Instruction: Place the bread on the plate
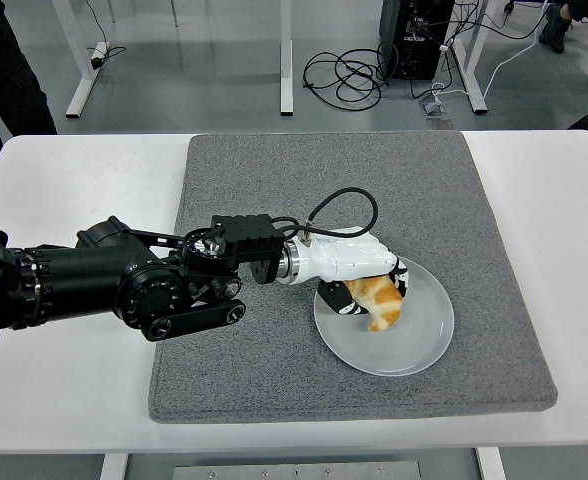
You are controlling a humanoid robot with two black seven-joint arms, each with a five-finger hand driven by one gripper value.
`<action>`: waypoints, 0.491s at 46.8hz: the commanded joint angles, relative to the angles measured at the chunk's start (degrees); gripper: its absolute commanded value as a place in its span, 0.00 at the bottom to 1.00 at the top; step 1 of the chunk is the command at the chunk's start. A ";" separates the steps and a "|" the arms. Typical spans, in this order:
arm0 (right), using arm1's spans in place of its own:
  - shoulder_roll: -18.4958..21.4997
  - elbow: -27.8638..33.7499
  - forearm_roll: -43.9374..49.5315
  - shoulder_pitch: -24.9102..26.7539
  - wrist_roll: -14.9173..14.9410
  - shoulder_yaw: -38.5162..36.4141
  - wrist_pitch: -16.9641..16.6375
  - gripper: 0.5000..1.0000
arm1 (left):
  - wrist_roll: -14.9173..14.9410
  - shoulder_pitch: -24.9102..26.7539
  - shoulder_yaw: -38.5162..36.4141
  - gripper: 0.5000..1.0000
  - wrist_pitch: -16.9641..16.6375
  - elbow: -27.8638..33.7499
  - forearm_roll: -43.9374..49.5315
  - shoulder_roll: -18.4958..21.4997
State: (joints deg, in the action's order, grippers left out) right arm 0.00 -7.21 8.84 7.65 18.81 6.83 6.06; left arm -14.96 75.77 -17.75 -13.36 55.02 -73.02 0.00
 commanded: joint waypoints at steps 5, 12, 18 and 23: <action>0.00 0.00 -0.05 0.00 0.00 0.02 0.00 1.00 | 0.02 -0.01 0.08 0.00 0.00 0.00 0.07 0.00; 0.00 0.00 0.04 0.00 0.00 0.02 0.00 1.00 | 0.11 -0.19 0.52 0.10 0.27 0.00 1.12 0.00; 0.00 0.00 -0.05 0.00 0.00 0.02 0.00 1.00 | 0.11 -0.54 0.61 0.91 0.44 0.00 1.30 0.00; 0.00 0.00 -0.05 0.00 0.00 0.02 0.00 1.00 | 0.11 -0.01 0.61 0.94 1.06 0.09 1.30 0.00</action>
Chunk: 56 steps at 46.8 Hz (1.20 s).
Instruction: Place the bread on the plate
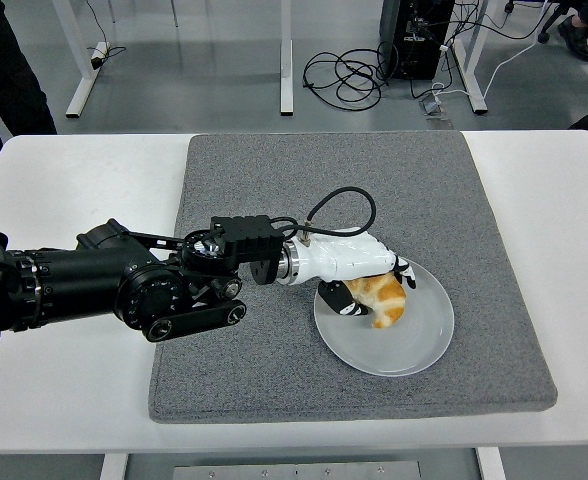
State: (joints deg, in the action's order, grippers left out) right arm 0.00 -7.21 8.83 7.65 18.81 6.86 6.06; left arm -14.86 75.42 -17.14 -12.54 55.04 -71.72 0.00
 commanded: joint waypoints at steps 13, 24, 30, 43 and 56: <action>0.00 0.00 0.04 0.00 0.00 0.00 0.00 1.00 | 0.00 1.92 1.32 0.95 1.03 2.08 0.26 0.00; 0.00 0.00 -0.04 0.00 0.00 0.00 0.00 1.00 | 0.27 8.51 7.03 0.95 7.88 6.66 7.37 0.00; 0.00 0.00 -0.04 0.00 0.00 0.00 0.00 1.00 | 0.18 9.92 11.59 0.95 9.38 7.01 15.62 3.25; 0.00 0.00 0.04 0.00 0.00 0.00 0.00 1.00 | -0.09 5.88 25.22 0.95 9.29 2.36 36.37 10.20; 0.00 0.00 0.04 0.00 0.00 0.00 0.00 1.00 | 1.76 -1.86 36.56 0.95 9.29 -9.15 53.59 9.41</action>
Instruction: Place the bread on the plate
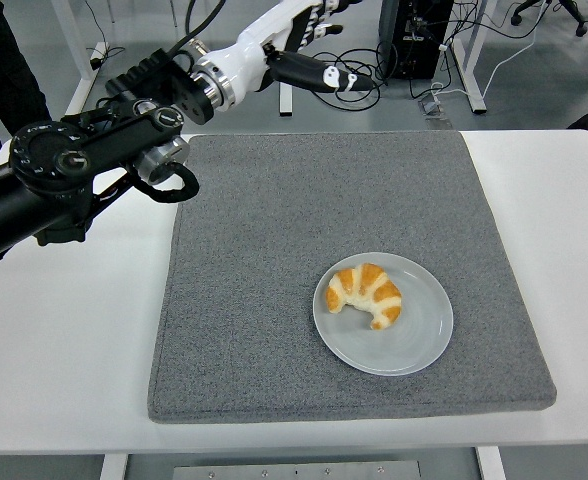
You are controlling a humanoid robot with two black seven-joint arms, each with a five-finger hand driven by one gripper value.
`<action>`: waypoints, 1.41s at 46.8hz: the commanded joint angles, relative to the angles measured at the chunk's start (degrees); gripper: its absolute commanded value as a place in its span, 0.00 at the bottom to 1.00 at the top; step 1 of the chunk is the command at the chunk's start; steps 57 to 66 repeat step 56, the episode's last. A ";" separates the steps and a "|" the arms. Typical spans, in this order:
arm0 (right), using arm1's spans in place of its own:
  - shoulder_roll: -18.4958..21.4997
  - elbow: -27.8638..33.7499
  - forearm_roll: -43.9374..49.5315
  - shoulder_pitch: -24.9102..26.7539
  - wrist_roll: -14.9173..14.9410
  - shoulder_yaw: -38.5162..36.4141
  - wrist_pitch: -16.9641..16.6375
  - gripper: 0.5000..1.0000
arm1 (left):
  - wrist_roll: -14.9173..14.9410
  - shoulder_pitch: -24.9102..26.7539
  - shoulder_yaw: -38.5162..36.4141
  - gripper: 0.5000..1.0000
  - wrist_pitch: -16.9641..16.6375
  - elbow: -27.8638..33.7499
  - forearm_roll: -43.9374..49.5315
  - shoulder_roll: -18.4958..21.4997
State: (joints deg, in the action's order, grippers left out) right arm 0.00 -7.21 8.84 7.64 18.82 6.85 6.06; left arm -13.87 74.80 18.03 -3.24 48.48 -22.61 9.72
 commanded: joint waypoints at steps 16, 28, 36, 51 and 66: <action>0.00 0.00 -0.05 0.01 -0.01 0.00 0.00 1.00 | 5.87 -2.02 4.56 0.95 3.68 -20.79 16.37 -9.72; 0.00 -0.70 -0.05 0.18 -0.01 0.18 -0.26 1.00 | 7.89 -3.08 10.53 0.95 4.91 -24.30 20.76 -9.72; 0.00 -0.62 -0.05 1.94 -0.01 0.09 -0.26 1.00 | 8.69 -3.96 11.42 0.95 5.09 -27.21 22.17 -9.72; 0.00 -0.62 -0.05 2.91 -0.10 0.27 -0.18 1.00 | 11.76 -7.47 13.61 0.95 7.02 -27.38 27.00 -9.72; 0.00 -0.62 -0.05 3.08 -0.10 0.27 0.09 1.00 | 11.59 -7.56 13.79 0.95 6.93 -27.38 27.18 -9.72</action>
